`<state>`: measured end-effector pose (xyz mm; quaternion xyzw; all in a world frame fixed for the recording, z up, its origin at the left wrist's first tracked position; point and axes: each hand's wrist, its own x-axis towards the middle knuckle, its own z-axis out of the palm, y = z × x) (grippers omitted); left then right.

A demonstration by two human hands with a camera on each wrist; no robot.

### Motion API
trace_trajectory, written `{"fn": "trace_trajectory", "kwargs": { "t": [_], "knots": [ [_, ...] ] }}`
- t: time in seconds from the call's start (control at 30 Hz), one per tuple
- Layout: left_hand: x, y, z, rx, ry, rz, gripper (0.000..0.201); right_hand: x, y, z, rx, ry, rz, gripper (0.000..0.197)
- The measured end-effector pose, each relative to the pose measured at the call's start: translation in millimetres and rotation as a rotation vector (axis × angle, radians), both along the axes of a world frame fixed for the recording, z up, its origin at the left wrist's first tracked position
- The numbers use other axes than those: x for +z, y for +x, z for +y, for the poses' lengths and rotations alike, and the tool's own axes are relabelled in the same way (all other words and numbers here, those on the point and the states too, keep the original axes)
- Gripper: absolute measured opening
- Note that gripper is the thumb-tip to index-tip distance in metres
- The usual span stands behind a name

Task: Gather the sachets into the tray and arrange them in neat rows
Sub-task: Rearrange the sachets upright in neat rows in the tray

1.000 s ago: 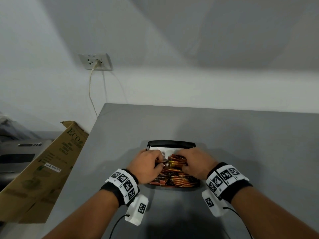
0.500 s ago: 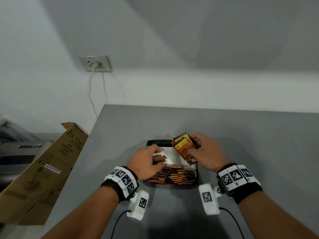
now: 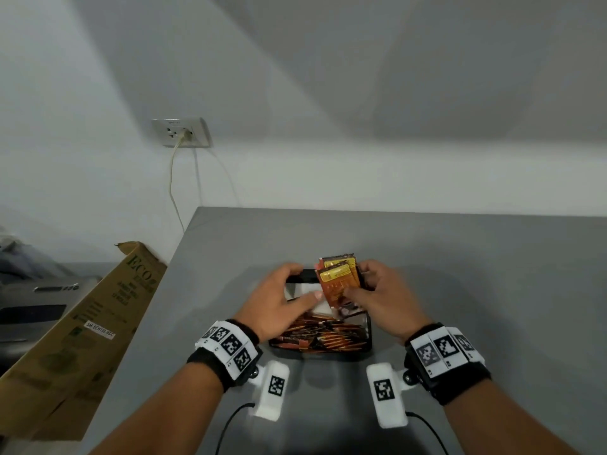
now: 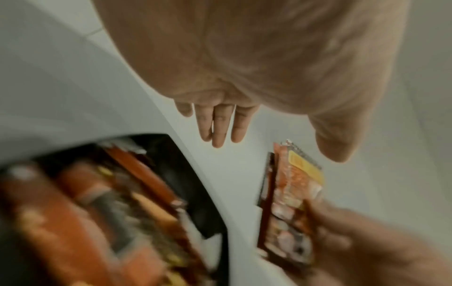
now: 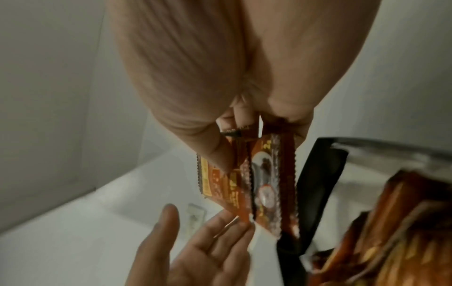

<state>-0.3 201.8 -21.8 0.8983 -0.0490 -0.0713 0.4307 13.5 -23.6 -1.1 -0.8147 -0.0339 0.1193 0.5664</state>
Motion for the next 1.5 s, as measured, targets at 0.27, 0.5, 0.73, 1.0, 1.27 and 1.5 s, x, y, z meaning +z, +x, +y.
{"fn": "trace_trajectory", "kwargs": {
  "t": [0.27,0.5,0.73,1.0,1.27,1.5],
  "knots": [
    [18.7,-5.8,-46.3,0.327,-1.050,0.428,0.036,18.7,-9.6,27.9,0.124,0.042,-0.068,0.020],
    [23.9,-4.3,-49.2,0.290,-1.101,0.468,0.035,30.6,-10.3,27.6,0.459,-0.546,-0.426,0.128],
    [26.5,-8.7,-51.7,0.280,-1.155,0.499,0.030,30.7,-11.1,34.4,0.513,-0.558,-0.462,0.094],
    [18.1,-12.5,-42.1,0.275,-1.174,0.403,0.054,20.8,-5.4,15.7,0.220,-0.033,-0.111,0.061],
    [12.0,-12.4,-39.5,0.344,-1.274,0.532,0.028,19.7,-3.0,17.4,0.022,0.105,-0.163,0.023],
    [5.0,-12.4,-32.9,0.430,-1.329,0.541,0.036,25.2,-6.7,10.5,-0.088,0.107,-0.392,0.027]
  ]
}}
